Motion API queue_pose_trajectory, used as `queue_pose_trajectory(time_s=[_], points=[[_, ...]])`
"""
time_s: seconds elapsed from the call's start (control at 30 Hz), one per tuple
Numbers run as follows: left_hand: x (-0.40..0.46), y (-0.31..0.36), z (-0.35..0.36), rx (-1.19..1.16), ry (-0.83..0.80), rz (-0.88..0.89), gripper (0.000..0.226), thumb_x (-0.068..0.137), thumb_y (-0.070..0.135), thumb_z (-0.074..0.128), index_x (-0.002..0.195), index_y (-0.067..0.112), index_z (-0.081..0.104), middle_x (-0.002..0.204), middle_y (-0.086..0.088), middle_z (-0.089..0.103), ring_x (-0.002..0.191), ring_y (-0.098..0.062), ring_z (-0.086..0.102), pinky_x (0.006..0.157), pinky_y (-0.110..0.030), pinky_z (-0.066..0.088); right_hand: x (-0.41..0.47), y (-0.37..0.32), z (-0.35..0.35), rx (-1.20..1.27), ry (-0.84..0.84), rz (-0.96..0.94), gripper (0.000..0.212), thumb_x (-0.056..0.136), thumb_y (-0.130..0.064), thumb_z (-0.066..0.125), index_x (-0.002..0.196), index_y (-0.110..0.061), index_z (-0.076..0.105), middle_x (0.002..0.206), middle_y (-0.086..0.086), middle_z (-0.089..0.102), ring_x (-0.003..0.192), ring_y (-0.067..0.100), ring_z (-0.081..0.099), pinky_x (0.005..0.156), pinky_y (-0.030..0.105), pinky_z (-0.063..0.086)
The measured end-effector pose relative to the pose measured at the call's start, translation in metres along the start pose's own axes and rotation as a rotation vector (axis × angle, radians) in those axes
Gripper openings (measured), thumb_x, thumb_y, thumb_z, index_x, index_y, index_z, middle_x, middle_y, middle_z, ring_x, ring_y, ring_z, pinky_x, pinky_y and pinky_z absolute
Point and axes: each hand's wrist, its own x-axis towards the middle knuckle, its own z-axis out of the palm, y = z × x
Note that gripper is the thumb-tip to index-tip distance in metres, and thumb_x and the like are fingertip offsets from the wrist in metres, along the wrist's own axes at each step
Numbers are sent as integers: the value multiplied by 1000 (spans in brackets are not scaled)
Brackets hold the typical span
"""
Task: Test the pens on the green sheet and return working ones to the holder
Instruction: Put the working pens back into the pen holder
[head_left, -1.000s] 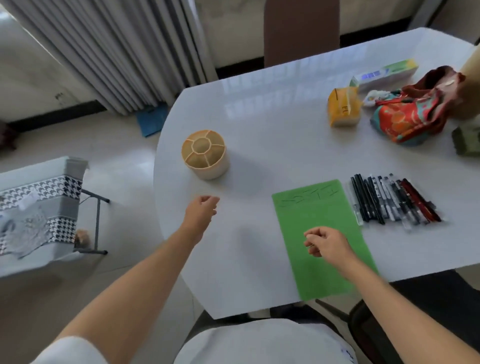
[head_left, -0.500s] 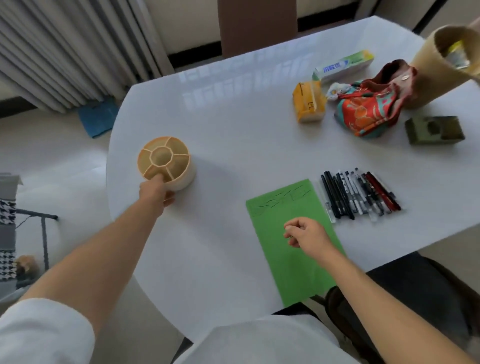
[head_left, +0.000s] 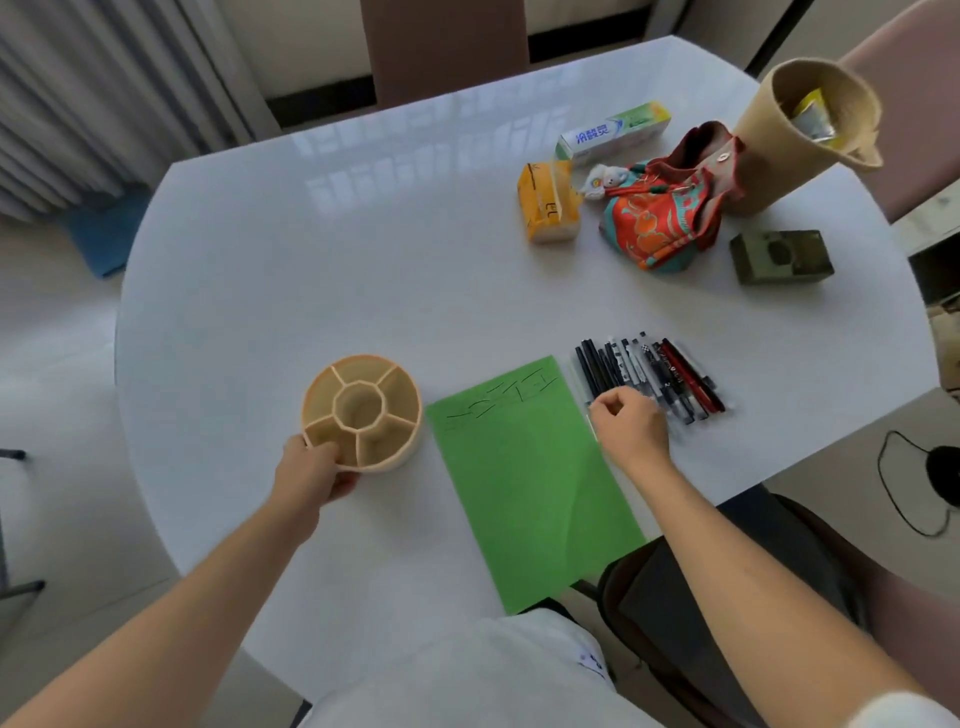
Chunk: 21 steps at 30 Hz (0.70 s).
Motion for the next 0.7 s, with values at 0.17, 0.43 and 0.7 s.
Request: queue_pose_trajectory(time_s=[0.17, 0.43, 0.7], points=[[-27, -27, 18, 29, -33, -10, 40, 84, 0, 51, 123, 8, 56, 115, -22, 66, 96, -37, 71, 69, -38, 63, 25, 2, 2, -240, -34, -95, 9, 96, -27, 59, 90, -22, 65, 78, -7, 65, 68, 11, 61, 53, 27, 50], [-44, -53, 21, 9, 3, -23, 37, 85, 0, 53, 121, 9, 55, 114, -22, 66, 94, -36, 72, 78, -45, 62, 37, 1, 12, -503, -69, -103, 25, 95, -41, 60, 81, -22, 67, 69, -7, 63, 56, 8, 54, 44, 18, 39], [-55, -65, 28, 5, -27, -15, 36, 86, 0, 54, 120, 11, 58, 112, -21, 68, 91, -34, 73, 74, -42, 62, 29, 14, -1, -84, -11, -44, 18, 86, -32, 60, 75, -18, 54, 69, -3, 58, 58, 13, 49, 52, 25, 38]])
